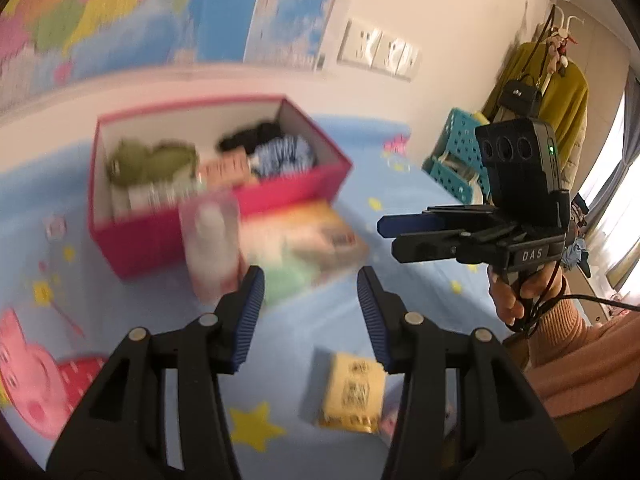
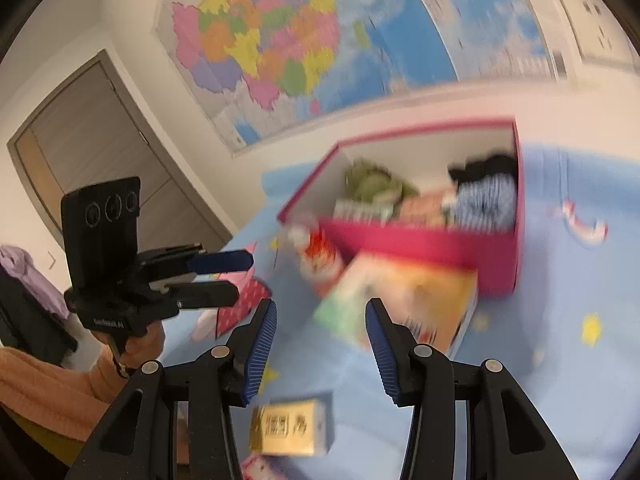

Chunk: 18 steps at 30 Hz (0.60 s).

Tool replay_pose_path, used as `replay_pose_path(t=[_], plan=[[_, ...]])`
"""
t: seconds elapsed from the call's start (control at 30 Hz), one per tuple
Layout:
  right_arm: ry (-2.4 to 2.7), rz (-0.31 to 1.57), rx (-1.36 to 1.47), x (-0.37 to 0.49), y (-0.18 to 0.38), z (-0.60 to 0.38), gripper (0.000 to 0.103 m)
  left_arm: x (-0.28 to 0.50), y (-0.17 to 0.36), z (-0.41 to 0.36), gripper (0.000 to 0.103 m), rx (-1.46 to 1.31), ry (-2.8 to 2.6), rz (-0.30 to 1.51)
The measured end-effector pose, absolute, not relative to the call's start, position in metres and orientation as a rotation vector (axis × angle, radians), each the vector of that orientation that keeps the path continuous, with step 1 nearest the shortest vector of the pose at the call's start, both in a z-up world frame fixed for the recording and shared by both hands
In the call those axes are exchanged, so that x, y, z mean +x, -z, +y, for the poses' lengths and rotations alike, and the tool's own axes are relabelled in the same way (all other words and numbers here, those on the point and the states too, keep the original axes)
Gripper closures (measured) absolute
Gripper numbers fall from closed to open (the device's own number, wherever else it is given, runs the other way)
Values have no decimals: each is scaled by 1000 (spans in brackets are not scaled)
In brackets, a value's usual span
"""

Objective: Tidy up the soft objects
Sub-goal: 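Reach the right gripper to the yellow tissue pack and close on it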

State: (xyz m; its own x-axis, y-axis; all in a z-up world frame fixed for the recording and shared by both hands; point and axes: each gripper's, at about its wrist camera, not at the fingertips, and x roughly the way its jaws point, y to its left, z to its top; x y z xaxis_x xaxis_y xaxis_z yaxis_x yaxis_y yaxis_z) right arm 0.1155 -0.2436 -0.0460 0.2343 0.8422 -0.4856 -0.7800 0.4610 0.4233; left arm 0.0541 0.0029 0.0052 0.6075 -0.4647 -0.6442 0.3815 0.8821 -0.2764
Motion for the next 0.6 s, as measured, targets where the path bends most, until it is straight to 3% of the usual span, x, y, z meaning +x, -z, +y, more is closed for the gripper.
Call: replay_pose_path(t=[0.27,0.6], plan=[[-1107,880,100,97,104,-234,56,24,42,-1,53,-215,491,891],[-1107,938,113,88,127,-228,56,0,78,1,53,-372,521,996]])
